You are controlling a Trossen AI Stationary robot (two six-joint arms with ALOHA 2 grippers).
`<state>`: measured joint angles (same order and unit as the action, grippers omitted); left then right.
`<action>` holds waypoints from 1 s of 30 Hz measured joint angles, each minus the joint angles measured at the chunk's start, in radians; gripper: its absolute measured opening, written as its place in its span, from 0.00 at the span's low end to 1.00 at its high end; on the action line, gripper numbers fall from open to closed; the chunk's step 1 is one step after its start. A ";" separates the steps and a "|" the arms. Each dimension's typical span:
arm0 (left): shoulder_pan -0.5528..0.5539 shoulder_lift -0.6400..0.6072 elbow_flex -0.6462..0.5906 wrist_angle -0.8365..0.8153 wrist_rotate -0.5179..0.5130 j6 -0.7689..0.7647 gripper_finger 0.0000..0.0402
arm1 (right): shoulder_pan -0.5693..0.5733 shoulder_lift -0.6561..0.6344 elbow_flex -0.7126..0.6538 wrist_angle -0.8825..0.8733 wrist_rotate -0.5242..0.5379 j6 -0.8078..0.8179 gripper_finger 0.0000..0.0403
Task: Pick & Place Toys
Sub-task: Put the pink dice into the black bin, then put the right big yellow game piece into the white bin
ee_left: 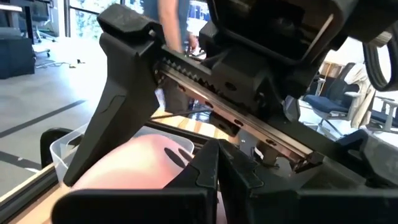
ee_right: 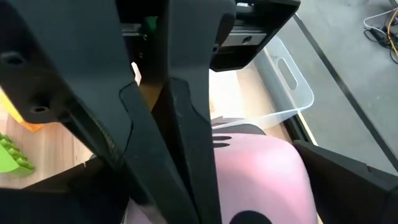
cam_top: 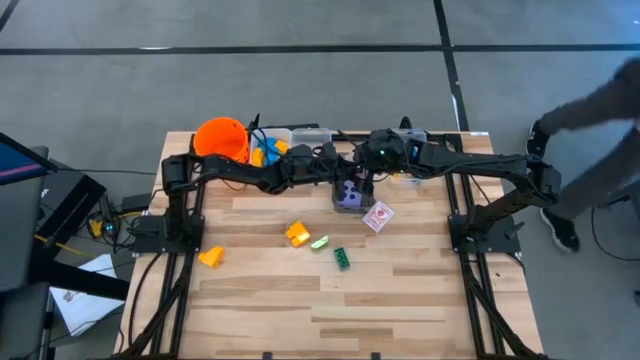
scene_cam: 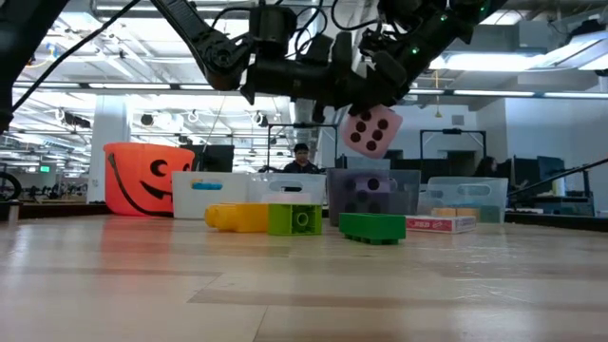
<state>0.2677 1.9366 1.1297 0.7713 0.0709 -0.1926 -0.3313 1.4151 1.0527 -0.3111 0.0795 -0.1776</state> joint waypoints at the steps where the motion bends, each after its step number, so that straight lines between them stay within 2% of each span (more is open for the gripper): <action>1: 0.001 0.000 0.000 -0.006 0.003 0.000 0.00 | 0.000 0.000 0.000 -0.001 0.000 -0.006 0.99; 30: 0.011 0.010 -0.008 -0.069 0.005 0.008 0.00 | 0.001 -0.009 0.011 0.017 0.007 -0.006 0.99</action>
<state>0.2786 1.9469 1.1221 0.7022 0.0757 -0.1849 -0.3303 1.4064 1.0640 -0.2938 0.0865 -0.1841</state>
